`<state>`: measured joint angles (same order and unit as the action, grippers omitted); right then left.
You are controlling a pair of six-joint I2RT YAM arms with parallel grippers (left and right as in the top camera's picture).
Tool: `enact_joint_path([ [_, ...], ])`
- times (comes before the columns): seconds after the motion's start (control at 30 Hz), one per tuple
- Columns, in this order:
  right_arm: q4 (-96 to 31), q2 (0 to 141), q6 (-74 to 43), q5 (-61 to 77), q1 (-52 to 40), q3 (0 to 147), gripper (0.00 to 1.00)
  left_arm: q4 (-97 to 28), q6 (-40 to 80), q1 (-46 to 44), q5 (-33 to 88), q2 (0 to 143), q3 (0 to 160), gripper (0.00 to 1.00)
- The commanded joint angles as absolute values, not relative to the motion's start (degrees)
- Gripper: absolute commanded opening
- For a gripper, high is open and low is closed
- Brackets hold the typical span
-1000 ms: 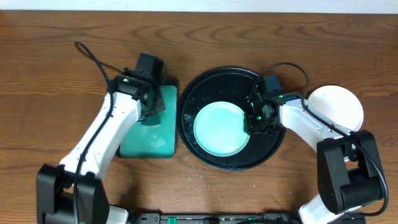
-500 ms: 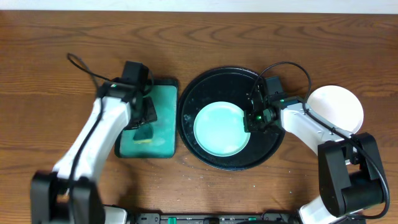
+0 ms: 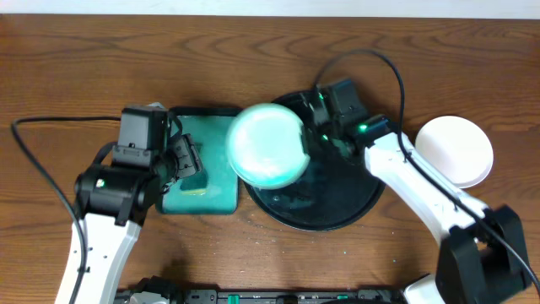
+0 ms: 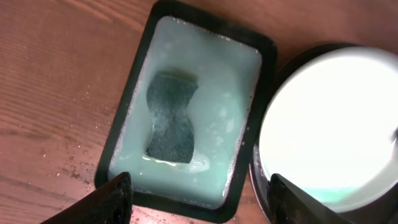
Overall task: Clean dirty plates on tray and stack at the side
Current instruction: 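Lift the pale green plate with the right gripper and tilt it over the basin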
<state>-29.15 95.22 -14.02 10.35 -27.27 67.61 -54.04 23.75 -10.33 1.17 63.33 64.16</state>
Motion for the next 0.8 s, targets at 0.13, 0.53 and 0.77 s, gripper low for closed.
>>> enact_joint_path([
  [0.13,-11.6,96.9,-9.8,-3.4,-40.1,70.1,0.01,-54.4,23.4,-10.2,1.1,61.8,65.5,0.81],
  [0.53,5.4,101.3,8.1,-30.7,-51.5,70.1,0.01,-54.4,23.4,-10.2,1.1,61.8,65.5,0.82],
  [0.77,6.7,97.6,13.7,-38.0,-54.6,70.1,0.01,-54.4,23.4,-10.2,1.1,61.8,65.5,0.82],
])
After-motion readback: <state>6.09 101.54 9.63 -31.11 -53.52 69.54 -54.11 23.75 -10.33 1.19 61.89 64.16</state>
